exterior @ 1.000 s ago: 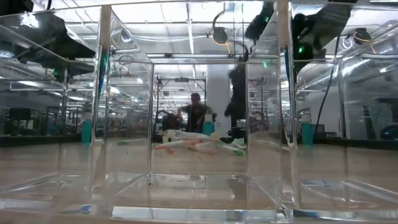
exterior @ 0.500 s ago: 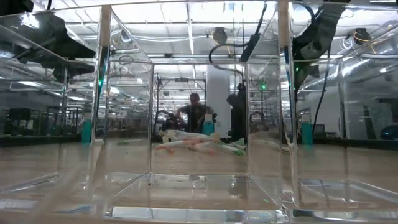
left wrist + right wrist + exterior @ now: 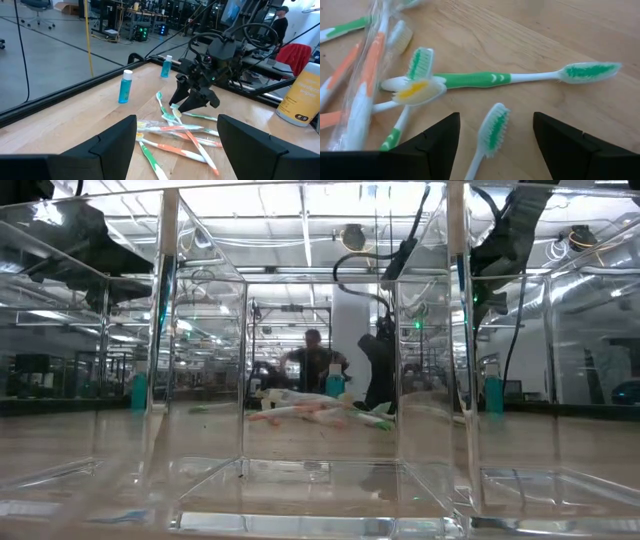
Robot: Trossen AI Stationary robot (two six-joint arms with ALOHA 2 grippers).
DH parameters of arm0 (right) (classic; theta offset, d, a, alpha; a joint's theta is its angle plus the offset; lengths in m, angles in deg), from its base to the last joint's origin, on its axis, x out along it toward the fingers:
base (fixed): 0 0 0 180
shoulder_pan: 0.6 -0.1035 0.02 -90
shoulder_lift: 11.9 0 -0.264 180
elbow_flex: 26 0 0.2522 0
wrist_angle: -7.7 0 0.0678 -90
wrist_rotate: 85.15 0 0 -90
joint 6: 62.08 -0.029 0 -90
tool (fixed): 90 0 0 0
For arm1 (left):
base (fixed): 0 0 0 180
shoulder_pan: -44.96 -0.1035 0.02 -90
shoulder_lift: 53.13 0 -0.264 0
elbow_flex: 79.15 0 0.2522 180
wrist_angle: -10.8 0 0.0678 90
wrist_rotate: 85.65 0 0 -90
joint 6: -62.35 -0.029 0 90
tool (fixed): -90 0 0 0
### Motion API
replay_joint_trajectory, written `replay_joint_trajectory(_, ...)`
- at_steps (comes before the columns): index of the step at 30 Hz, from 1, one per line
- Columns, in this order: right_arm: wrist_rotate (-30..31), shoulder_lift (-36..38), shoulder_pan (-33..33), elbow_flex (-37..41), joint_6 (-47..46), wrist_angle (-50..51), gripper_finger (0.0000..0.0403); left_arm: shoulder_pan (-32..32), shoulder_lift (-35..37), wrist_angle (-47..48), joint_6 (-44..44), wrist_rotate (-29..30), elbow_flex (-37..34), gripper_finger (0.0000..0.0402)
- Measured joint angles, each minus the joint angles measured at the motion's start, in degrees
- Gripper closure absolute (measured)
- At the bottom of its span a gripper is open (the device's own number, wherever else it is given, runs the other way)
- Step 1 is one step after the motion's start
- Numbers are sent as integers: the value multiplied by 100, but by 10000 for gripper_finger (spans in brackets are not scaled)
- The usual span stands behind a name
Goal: Pick & Place toothbrushing station
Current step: Put the green toothbrush into the transparent organizer
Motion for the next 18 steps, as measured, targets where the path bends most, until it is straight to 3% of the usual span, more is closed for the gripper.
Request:
replay_joint_trajectory(11, -25, -4, 0, -1, 85, 99, 228, 2, 0, 0, 0, 0, 0, 119)
replay_joint_trajectory(18, -70, 24, 0, 3, 106, 82, 238, 1, 0, 0, 0, 0, 0, 119)
